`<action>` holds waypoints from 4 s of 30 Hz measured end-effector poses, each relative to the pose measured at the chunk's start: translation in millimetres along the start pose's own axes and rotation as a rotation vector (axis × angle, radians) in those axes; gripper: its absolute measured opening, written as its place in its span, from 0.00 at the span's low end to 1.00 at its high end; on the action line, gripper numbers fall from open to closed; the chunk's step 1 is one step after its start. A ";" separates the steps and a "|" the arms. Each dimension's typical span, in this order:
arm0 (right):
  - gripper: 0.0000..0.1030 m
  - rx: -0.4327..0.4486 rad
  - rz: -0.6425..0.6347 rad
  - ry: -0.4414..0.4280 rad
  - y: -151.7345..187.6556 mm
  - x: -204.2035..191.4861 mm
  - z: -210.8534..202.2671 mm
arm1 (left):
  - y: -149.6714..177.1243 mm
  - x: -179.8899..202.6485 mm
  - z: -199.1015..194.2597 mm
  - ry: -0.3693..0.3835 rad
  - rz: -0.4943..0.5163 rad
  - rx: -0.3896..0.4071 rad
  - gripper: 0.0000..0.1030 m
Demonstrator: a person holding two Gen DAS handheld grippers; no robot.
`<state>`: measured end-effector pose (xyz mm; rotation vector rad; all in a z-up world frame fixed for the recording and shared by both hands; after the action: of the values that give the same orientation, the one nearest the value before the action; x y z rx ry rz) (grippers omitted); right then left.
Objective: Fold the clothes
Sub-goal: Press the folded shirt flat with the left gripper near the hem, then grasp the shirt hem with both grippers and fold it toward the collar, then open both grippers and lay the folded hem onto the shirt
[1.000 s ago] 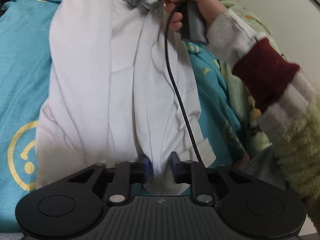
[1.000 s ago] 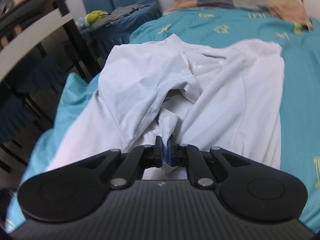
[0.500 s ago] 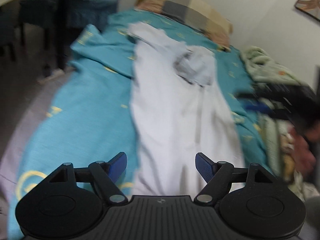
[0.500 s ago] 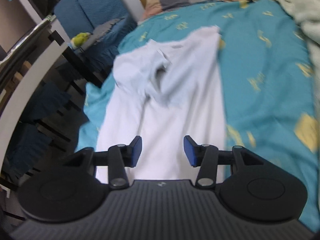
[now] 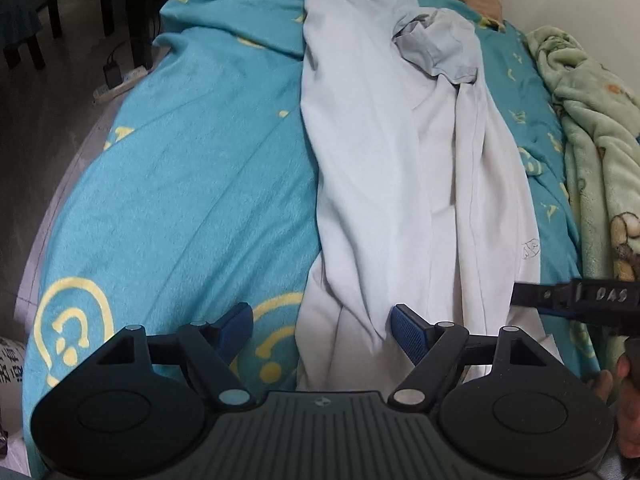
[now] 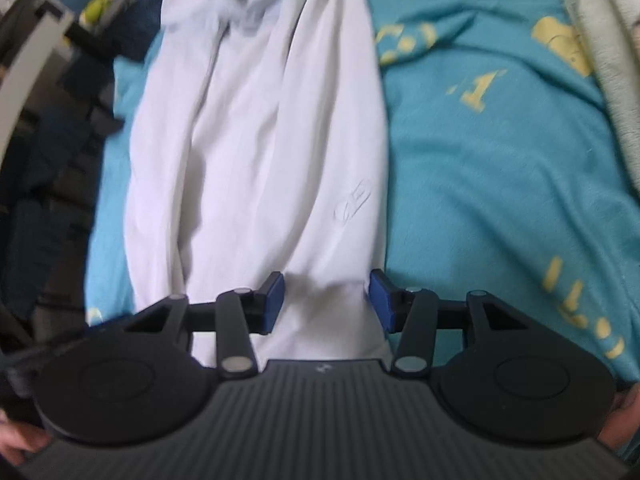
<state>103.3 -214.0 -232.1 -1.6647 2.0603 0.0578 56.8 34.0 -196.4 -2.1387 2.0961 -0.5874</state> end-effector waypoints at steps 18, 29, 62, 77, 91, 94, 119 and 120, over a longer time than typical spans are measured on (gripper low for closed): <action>0.49 -0.069 -0.087 0.089 32.5 -17.5 1.6 | 34.9 11.7 -6.1 0.029 0.080 -0.123 0.68; 0.09 0.032 -0.096 -0.018 26.4 -26.8 -28.3 | 34.9 5.6 -17.7 0.076 0.035 -0.102 0.23; 0.07 0.381 0.008 -0.418 88.3 -39.5 -237.1 | 81.1 34.8 -294.8 0.416 -0.053 0.285 0.07; 0.07 0.420 0.128 -0.371 -60.8 -28.8 -182.0 | -80.6 58.6 -223.2 0.262 -0.060 0.387 0.08; 0.07 0.371 0.033 -0.151 -193.0 -3.9 -15.4 | -222.1 48.9 -15.5 0.120 0.012 0.366 0.08; 0.07 0.342 0.016 -0.100 -202.0 3.8 12.5 | -226.8 43.0 22.4 0.107 0.021 0.331 0.08; 0.59 0.498 -0.174 -0.060 -146.2 -33.7 -80.4 | -145.3 69.4 -84.3 0.046 0.173 0.492 0.84; 0.59 0.510 -0.195 -0.056 -136.7 -36.5 -88.2 | -135.3 70.0 -92.2 0.056 0.176 0.497 0.86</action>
<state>205.3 -244.8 -103.8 -1.5030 1.6767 -0.4439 152.9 -8.6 -52.7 -1.6642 1.8795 -1.0254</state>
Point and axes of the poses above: each gripper's, at about its wrist camera, not at the fingertips, and z roughly the way its jaws point, x to its right, y to its underside, the point moved 9 cm from there along z, roughly the way its jaws point, and after that the axes turned 4 degrees about -y, right-handed, at the moved point
